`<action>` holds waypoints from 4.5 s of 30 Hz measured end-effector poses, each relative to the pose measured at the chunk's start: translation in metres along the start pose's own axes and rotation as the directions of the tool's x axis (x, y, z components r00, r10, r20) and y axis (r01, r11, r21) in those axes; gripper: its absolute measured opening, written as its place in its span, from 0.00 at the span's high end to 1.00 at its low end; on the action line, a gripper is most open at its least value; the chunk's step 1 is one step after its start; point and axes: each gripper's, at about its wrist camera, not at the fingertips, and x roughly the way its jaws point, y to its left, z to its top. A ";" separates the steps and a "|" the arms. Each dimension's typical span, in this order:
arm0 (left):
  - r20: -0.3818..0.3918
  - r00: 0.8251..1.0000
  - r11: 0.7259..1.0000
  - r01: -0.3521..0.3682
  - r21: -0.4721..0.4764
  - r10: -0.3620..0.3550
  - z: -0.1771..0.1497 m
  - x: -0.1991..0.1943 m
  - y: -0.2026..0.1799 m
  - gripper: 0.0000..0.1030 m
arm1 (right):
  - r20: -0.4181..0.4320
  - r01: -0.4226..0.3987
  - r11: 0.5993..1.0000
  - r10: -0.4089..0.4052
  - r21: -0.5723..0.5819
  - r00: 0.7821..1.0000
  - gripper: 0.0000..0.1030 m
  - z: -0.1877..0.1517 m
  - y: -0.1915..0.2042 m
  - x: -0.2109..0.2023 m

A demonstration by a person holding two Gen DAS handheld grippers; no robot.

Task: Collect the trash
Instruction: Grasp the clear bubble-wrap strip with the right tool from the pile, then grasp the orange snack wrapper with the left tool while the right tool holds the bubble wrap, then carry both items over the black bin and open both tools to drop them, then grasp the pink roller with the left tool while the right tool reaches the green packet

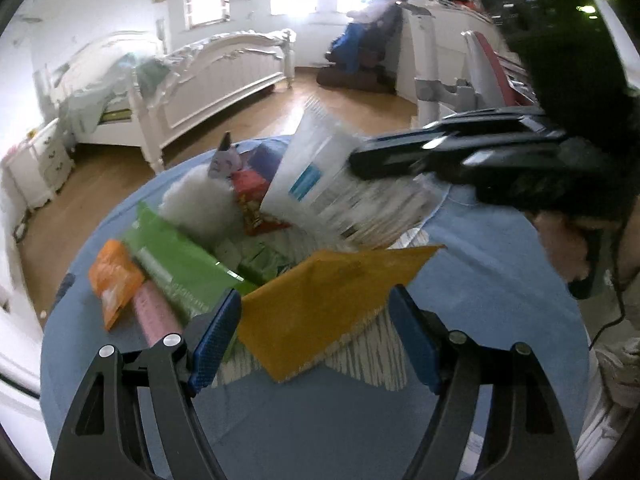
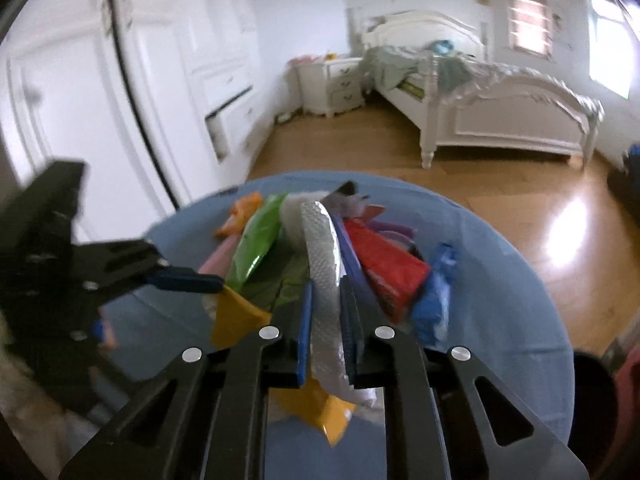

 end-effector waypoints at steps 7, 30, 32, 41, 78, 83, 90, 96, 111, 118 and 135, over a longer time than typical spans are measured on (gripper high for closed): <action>-0.108 0.993 0.982 0.068 0.174 -0.049 0.005 0.020 -0.025 0.27 | 0.098 -0.081 0.983 0.066 0.165 0.993 0.87 -0.019 -0.037 -0.064; 0.012 1.000 0.989 -0.018 0.145 0.017 0.036 -0.007 -0.050 0.94 | 0.212 -0.078 0.915 -0.008 0.395 0.977 0.87 -0.080 -0.100 -0.119; -0.024 0.999 0.985 -0.027 0.173 0.031 0.040 0.002 -0.045 0.79 | 0.203 -0.081 0.910 -0.004 0.407 0.979 0.86 -0.086 -0.104 -0.119; -0.103 0.995 0.966 0.012 0.260 0.015 0.051 0.041 -0.033 0.25 | 0.168 -0.096 0.909 0.029 0.405 0.985 0.86 -0.100 -0.091 -0.108; -0.033 0.953 0.952 0.297 -0.074 -0.300 0.158 0.148 -0.202 0.60 | 0.071 0.391 0.733 -0.511 0.556 0.857 0.86 -0.139 -0.261 -0.144; -0.057 0.956 0.957 0.284 -0.053 -0.287 0.160 0.158 -0.207 0.60 | 0.053 0.389 0.723 -0.506 0.571 0.861 0.86 -0.153 -0.277 -0.139; -0.096 0.961 0.966 0.255 -0.041 -0.257 0.162 0.169 -0.211 0.29 | 0.020 0.379 0.722 -0.477 0.579 0.879 0.80 -0.161 -0.289 -0.131; -0.065 0.974 0.976 0.212 -0.060 -0.215 0.161 0.159 -0.199 0.13 | 0.041 0.386 0.715 -0.500 0.583 0.865 0.37 -0.160 -0.285 -0.140; 0.102 0.995 0.946 0.018 -0.325 0.016 0.092 0.021 -0.051 0.13 | 0.115 0.205 0.905 -0.264 0.372 0.958 0.29 -0.084 -0.179 -0.097; 0.037 0.950 0.845 -0.259 -0.467 0.311 0.018 -0.034 0.043 0.13 | 0.087 0.062 0.986 -0.076 0.154 0.993 0.29 -0.027 -0.084 -0.045; -0.057 0.982 0.861 -0.185 -0.473 0.180 -0.041 -0.012 0.102 0.71 | -0.159 -0.143 0.982 0.162 0.126 0.974 0.34 0.046 0.060 0.129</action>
